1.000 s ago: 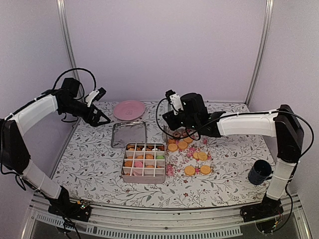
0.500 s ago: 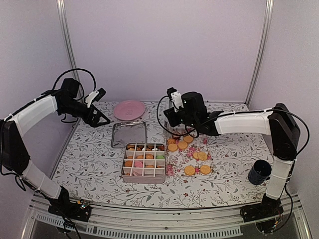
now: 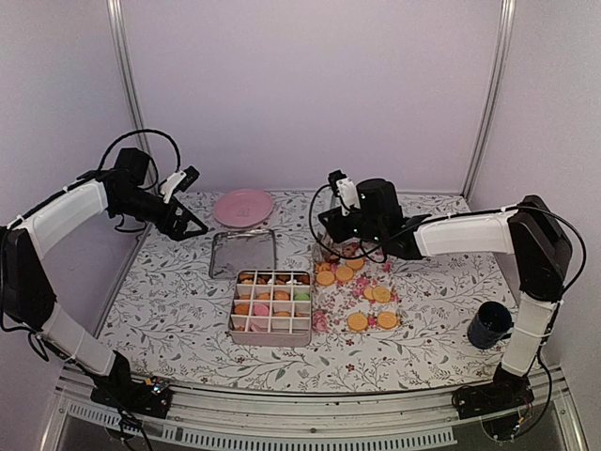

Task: Pack the cookies
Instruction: Adjust the fake cookies on the plate, then pick up the fake cookies from the plate.

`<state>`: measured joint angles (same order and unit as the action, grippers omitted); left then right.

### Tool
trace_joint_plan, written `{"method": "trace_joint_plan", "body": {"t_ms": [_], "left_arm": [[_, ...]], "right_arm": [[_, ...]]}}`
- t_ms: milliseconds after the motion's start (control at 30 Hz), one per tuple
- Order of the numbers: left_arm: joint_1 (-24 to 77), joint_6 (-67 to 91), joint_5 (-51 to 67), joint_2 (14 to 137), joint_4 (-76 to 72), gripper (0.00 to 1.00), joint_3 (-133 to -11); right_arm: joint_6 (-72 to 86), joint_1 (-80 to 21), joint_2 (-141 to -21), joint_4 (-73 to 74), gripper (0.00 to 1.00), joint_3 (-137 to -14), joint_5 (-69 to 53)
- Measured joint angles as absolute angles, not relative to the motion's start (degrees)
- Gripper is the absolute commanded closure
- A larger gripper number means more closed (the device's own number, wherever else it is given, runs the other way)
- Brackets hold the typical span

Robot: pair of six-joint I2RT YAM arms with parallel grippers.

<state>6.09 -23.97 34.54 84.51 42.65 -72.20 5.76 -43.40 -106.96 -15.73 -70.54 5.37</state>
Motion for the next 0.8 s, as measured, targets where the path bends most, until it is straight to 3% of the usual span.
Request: {"method": "trace_joint_plan", "body": {"t_ms": [467,800], "left_arm": [[6.1,-23.9,35.6,84.5,42.6,0.01,-72.2],[6.1,-24.0,35.6,84.5,42.6,0.01,-72.2]], "right_arm": [[3.5,-42.6,-100.2,-13.5,0.63,-64.3,10.6],[5.1,-43.0,-99.8,-13.5,0.60,-64.3,6.4]]}}
